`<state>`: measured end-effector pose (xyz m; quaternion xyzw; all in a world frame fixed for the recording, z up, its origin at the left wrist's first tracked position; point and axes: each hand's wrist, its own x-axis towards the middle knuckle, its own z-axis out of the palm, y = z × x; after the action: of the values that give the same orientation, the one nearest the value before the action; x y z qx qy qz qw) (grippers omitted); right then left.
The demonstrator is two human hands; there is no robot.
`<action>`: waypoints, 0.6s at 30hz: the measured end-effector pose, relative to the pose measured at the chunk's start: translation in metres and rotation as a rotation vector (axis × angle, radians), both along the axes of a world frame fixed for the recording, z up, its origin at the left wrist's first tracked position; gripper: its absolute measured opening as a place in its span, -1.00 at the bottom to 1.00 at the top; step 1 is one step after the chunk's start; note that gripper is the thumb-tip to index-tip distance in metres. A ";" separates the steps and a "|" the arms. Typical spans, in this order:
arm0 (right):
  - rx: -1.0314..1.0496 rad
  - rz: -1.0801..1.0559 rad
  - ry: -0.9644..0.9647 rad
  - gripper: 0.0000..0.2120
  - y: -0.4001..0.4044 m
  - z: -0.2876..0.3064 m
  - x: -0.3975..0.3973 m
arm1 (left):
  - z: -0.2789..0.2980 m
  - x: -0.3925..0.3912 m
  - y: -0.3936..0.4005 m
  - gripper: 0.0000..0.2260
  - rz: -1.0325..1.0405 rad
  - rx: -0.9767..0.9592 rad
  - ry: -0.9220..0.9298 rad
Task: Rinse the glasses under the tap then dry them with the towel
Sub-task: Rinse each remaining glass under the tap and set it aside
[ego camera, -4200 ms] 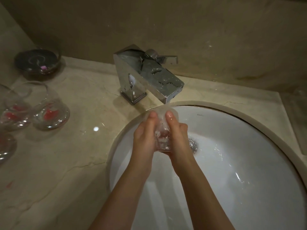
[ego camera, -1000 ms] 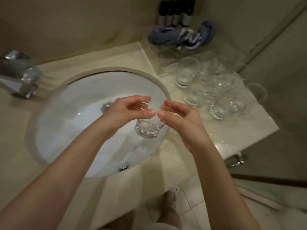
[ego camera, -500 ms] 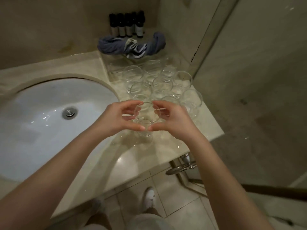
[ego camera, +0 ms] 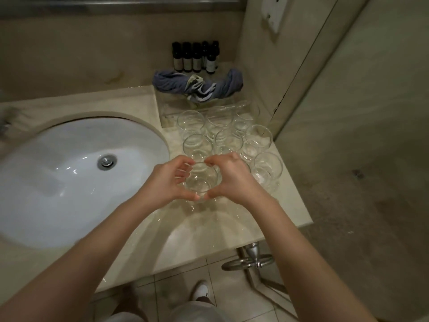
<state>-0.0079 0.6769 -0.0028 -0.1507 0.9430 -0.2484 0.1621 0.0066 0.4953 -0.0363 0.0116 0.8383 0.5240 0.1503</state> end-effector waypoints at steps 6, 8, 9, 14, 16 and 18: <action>0.060 0.062 0.014 -0.21 0.000 0.001 -0.004 | 0.001 0.003 0.006 -0.32 0.016 -0.033 -0.009; 0.109 0.090 0.014 -0.22 -0.002 0.002 -0.005 | 0.001 0.004 0.007 -0.37 0.006 -0.068 0.003; 0.145 0.103 0.014 -0.23 -0.004 0.004 -0.005 | 0.001 0.004 0.007 -0.38 -0.004 -0.090 0.007; 0.459 0.226 0.061 -0.27 -0.023 0.022 -0.008 | 0.009 -0.002 0.005 -0.28 -0.149 -0.289 0.014; 0.516 0.256 0.058 -0.29 -0.033 0.030 -0.009 | 0.013 -0.004 -0.004 -0.24 -0.224 -0.411 0.028; 0.526 0.262 0.064 -0.29 -0.047 0.037 -0.009 | 0.018 -0.004 -0.022 -0.24 -0.270 -0.511 0.003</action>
<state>-0.0167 0.6296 0.0339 -0.2319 0.9521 0.0327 0.1964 0.0024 0.4735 -0.0182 0.0857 0.9342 0.2710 0.2158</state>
